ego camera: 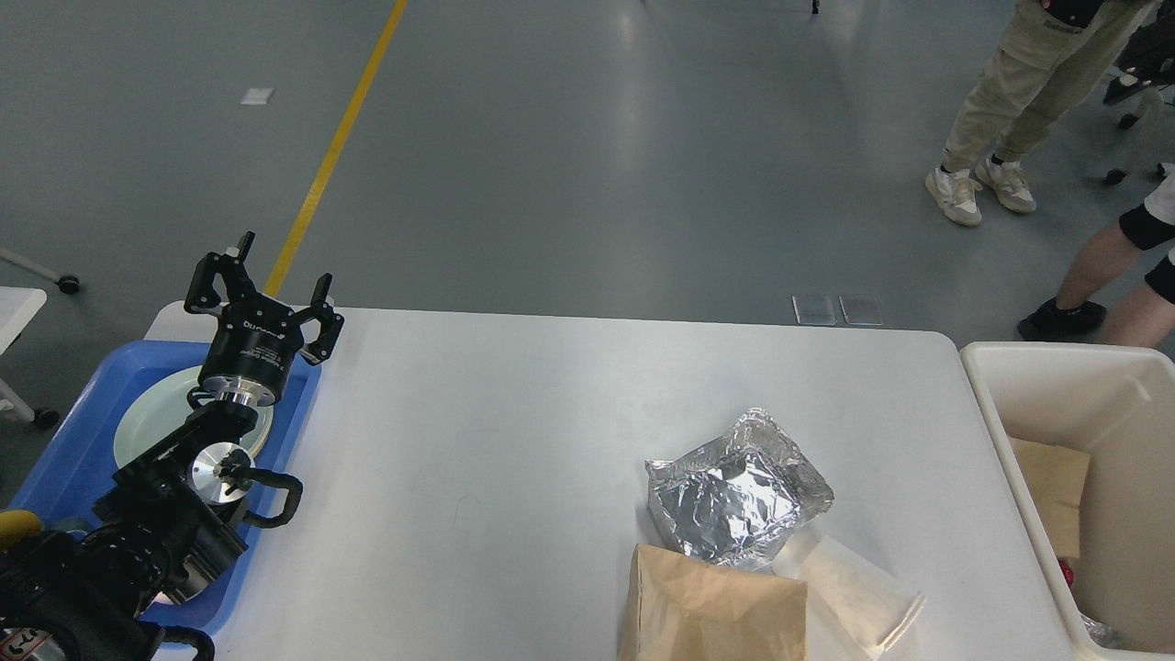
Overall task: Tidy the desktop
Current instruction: 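Raise the right arm and bring it over the crumpled foil bag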
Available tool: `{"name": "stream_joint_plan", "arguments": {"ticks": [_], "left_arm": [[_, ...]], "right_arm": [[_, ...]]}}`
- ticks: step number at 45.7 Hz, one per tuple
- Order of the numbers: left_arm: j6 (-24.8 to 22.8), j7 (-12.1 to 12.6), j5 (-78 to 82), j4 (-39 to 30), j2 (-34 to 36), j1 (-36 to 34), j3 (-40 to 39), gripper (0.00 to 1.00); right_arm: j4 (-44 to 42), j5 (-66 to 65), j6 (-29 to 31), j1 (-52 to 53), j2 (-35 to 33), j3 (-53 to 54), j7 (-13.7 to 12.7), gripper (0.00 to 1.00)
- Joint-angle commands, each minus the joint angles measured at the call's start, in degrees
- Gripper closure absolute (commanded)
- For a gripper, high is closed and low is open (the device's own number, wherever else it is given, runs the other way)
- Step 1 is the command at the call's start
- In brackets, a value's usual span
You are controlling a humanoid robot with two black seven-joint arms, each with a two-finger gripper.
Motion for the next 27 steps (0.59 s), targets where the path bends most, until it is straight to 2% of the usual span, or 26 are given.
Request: {"name": "stream_joint_plan", "arguments": {"ticks": [1,8,16,27], "left_arm": [[0.0,0.0,0.0,0.0,0.0,0.0,0.0,0.04],[0.0,0.0,0.0,0.0,0.0,0.0,0.0,0.04],[0.0,0.0,0.0,0.0,0.0,0.0,0.0,0.04],[0.0,0.0,0.0,0.0,0.0,0.0,0.0,0.04]], "right_arm": [[3.9,0.5,0.5,2.8,4.5,0.1,0.0,0.01],[11.2,0.8,0.2,8.2,12.2,0.7,0.0,0.02],[15.8,0.9,-0.2,13.2,20.8,5.1,0.0,0.01],[17.2,0.7,-1.0,14.4,32.6,9.9,-0.4,0.0]]}}
